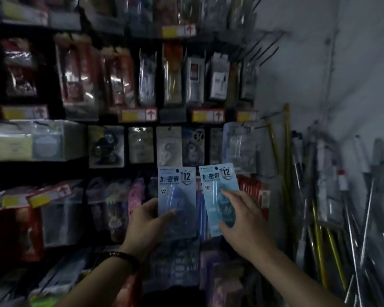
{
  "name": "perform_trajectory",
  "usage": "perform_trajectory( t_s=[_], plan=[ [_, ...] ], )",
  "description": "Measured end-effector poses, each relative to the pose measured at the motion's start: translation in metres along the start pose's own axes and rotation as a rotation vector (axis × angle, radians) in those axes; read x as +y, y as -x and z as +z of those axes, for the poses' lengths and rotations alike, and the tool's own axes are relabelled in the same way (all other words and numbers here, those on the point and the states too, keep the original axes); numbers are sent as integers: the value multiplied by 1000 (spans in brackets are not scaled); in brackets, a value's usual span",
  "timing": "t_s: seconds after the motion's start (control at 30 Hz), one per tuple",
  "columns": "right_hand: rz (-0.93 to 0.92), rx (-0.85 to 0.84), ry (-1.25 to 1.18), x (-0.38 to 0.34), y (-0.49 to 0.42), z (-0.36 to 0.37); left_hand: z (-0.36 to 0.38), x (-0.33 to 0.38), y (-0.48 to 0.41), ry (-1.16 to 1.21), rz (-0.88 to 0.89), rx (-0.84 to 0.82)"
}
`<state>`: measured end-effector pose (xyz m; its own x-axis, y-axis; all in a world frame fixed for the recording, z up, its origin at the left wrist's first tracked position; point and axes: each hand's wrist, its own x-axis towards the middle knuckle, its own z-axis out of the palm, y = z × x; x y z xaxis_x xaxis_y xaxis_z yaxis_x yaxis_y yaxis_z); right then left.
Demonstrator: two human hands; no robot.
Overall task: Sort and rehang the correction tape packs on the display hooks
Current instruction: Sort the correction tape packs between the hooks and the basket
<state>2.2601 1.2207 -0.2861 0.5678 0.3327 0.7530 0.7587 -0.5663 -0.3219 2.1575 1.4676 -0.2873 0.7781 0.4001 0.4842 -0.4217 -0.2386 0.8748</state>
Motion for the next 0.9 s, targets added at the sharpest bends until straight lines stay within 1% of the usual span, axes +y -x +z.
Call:
perform_trajectory(
  t_s=[0.1,0.23,0.47,0.7,0.9],
  plan=[
    [38,66,-3,13,-33,-15,14,19,-27,7,11,-23],
    [108,98,42,29,-68,-28,34,37,-54,76,-16,-53],
    [155,173,69,45,-113,-31,63,55,-81,32,24,-61],
    [135,200,66,52,-138,-27,78,41,-80,21,9,-65],
    [119,187,54,52,-147,-27,76,39,-78,-52,53,-35]
  ],
)
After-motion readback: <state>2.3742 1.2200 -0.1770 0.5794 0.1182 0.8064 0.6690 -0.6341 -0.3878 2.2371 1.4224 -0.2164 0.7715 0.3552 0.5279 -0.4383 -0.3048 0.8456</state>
